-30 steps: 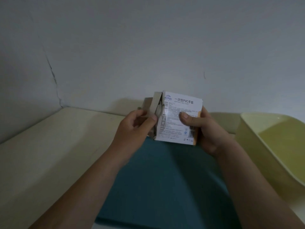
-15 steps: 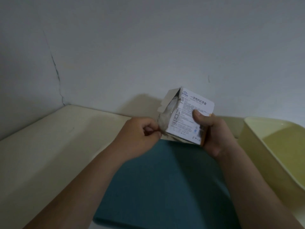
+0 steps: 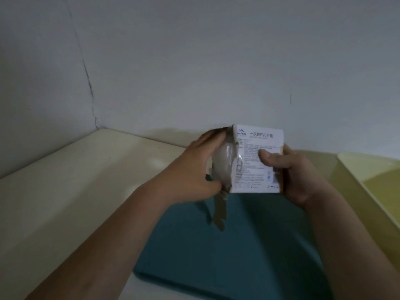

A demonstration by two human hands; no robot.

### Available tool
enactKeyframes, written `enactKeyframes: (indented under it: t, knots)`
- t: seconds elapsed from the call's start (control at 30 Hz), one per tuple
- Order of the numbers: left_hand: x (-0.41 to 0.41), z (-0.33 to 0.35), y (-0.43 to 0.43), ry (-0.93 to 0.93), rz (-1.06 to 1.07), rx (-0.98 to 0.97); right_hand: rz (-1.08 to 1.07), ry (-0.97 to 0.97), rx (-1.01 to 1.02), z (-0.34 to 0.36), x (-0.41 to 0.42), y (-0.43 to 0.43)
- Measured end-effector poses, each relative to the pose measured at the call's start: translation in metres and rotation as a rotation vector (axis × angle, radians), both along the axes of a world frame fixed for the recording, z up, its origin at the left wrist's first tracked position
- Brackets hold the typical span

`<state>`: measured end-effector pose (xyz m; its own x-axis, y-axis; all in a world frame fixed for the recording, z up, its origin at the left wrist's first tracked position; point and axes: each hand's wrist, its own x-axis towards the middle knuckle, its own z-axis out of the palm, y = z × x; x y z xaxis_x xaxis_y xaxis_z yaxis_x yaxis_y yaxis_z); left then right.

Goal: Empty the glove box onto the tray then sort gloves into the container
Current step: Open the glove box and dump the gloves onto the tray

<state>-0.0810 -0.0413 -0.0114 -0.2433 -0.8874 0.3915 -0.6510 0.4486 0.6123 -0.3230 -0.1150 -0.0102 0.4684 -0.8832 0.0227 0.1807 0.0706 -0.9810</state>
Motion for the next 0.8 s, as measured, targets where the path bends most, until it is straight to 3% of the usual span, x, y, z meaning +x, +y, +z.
enactKeyframes:
  t: [0.17,0.33,0.53,0.8]
  knots:
    - [-0.007,-0.007,-0.002,0.043,0.222,-0.208,-0.049,-0.038,0.011,0.001,-0.002,-0.002]
    - [-0.016,-0.007,0.003,0.127,0.073,-0.063,0.026,0.008,-0.031,0.003,0.005,0.004]
    - [-0.021,-0.013,0.002,0.196,0.088,0.065,0.077,0.087,-0.131,0.01,0.028,0.022]
    - [-0.031,-0.009,0.003,0.257,0.146,0.053,0.089,0.138,-0.237,0.015,0.027,0.026]
